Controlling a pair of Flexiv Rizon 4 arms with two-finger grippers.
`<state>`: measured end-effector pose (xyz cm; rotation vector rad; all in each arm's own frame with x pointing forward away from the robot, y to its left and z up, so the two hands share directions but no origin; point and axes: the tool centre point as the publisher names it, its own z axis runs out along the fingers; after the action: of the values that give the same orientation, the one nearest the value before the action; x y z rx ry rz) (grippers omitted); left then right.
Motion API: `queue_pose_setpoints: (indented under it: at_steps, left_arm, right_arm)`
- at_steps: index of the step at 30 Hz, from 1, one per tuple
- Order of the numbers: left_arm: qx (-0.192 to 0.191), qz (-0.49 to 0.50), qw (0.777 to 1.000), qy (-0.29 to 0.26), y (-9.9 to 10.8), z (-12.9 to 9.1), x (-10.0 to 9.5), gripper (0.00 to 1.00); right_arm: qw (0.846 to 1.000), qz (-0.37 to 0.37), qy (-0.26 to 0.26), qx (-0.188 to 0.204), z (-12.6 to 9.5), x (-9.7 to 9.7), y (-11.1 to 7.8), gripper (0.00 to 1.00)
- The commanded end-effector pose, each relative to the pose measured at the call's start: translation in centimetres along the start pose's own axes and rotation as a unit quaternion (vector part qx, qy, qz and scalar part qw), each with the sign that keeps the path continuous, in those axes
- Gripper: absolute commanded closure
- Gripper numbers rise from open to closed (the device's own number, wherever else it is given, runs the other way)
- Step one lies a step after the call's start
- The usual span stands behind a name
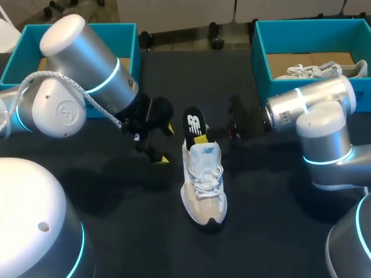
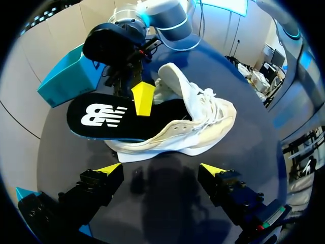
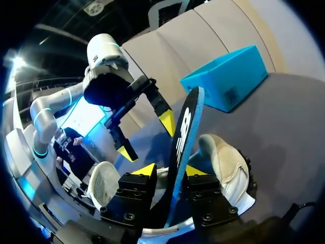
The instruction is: Take the shoe out of the shoebox, open the shoe tongue, remove and reinsert the insole, then place the shoe into the shoebox
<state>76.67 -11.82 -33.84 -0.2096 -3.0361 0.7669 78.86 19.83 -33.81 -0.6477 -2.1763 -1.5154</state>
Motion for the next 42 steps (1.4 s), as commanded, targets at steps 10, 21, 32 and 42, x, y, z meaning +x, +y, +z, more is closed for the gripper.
queue_pose_setpoints:
  at_steps: [10, 21, 32, 42]
  left_arm:
    - [0.001, -0.004, 1.000, 0.002, 0.0, 0.3, -0.2, 0.00]
    - [0.000, -0.004, 1.000, 0.002, 0.0, 0.2, -0.3, 0.00]
    - [0.000, -0.004, 1.000, 0.002, 0.0, 0.2, -0.3, 0.00]
    - [0.000, -0.004, 1.000, 0.002, 0.0, 0.2, -0.3, 0.00]
  right_arm:
    - [1.000, 0.001, -0.001, 0.006, 0.1, -0.2, 0.4, 1.00]
    - [1.000, 0.030, -0.002, 0.011, 0.2, 0.6, -1.4, 1.00]
    - [0.998, 0.058, 0.004, 0.024, 0.9, 1.0, -2.9, 1.00]
    - [0.999, 0.036, -0.005, 0.024, 0.8, 0.6, -1.1, 0.74]
